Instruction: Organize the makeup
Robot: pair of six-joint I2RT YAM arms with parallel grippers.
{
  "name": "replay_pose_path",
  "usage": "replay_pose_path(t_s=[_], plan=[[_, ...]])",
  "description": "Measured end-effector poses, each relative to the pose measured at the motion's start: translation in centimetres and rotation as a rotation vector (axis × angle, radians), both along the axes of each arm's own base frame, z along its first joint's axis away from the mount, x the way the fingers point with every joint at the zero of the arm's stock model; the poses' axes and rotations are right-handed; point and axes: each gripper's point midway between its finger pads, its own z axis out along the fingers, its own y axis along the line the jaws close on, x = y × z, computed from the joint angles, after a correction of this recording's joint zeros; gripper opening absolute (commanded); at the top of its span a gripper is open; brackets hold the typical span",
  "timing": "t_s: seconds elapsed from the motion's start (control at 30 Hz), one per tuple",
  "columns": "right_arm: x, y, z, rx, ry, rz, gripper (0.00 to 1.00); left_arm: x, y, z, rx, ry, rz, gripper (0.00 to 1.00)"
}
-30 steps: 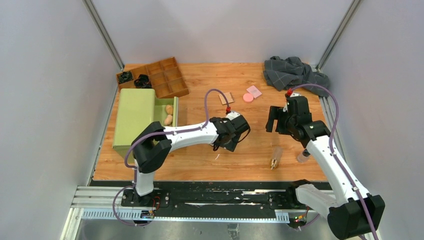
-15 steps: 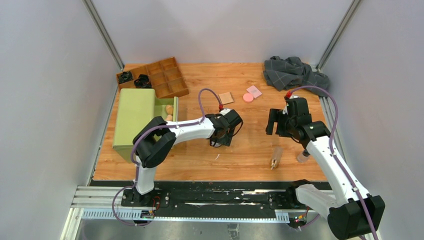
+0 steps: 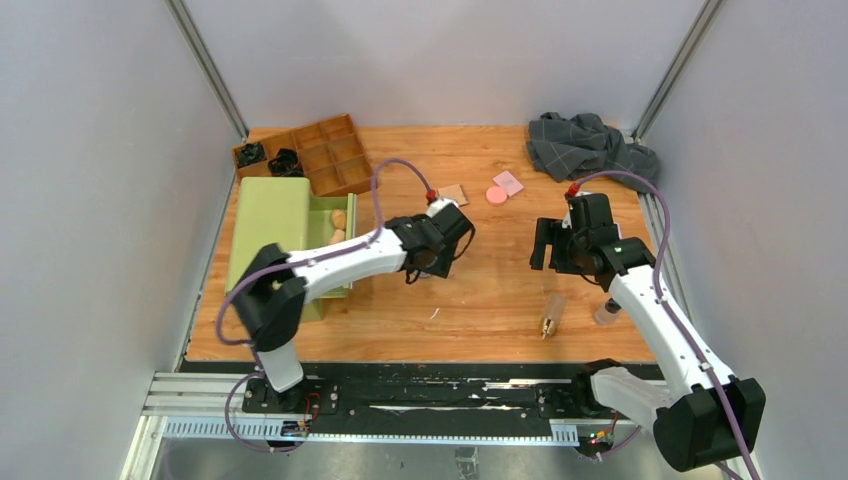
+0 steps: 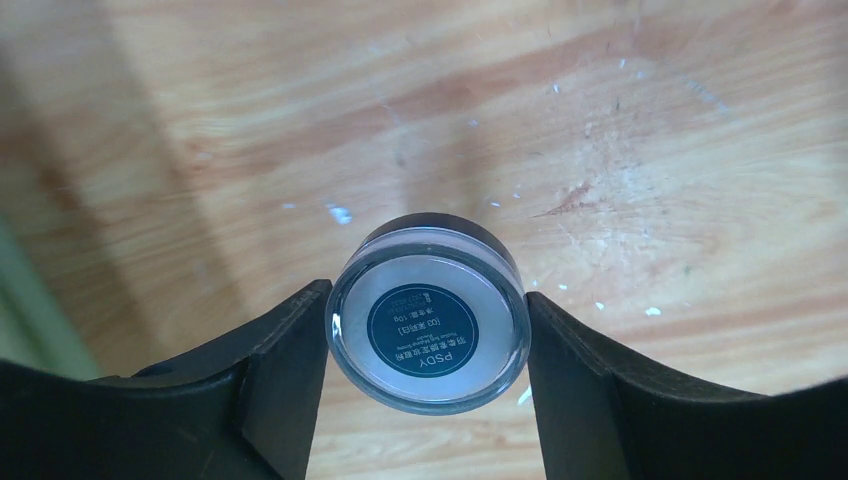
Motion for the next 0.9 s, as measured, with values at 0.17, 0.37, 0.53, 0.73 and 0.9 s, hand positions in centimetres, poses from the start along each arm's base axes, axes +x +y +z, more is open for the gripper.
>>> replay_pose_path(t_s=[0.17,0.37,0.53,0.73,0.9], plan=[[0.0,0.1,0.0,0.004,-0.001,0.003,0.81,1.5,3.9,10.8,-0.106,-0.191,0.073,0.58],[0.4,0.6,0.0,0.024,-0.004,0.015,0.8,2.5,13.9,18.1,-0.101,-0.34,0.295,0.59],[0.9,1.3,0.0,0.052,0.002,0.033,0.8,1.4,19.1,15.6,0.029,-0.28,0.393,0.63],[1.1,1.7,-0.4,0.065,0.016,0.043,0.79,0.0,21.5,12.7,0.124,-0.202,0.427,1.0],[1.1,1.9,-0.3,0.075,0.015,0.047,0.79,0.1,22.0,12.8,0.128,-0.206,0.444,0.98]])
